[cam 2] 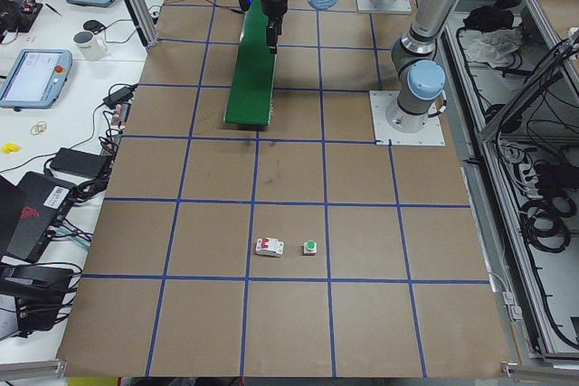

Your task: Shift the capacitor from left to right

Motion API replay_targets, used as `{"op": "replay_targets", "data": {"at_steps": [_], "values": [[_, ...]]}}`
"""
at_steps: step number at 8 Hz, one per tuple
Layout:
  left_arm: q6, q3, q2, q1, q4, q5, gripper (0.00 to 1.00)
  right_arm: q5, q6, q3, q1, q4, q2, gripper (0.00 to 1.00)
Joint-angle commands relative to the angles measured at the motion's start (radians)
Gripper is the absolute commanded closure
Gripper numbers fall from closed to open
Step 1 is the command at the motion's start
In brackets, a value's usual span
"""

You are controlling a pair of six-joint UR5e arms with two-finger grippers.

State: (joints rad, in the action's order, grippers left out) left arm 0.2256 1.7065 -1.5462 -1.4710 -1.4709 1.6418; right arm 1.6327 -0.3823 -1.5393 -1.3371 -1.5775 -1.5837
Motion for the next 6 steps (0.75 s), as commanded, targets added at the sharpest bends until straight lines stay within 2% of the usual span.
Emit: {"op": "replay_targets", "data": {"at_steps": [1, 6], "values": [[0.000, 0.002, 0.000, 0.000, 0.000, 0.000, 0.00, 0.005, 0.274, 0.008, -0.209, 0.001, 0.005, 0.00], [-0.002, -0.005, 0.005, 0.000, -0.032, 0.003, 0.00, -0.001, 0.292, 0.008, -0.214, 0.002, 0.010, 0.00]]}}
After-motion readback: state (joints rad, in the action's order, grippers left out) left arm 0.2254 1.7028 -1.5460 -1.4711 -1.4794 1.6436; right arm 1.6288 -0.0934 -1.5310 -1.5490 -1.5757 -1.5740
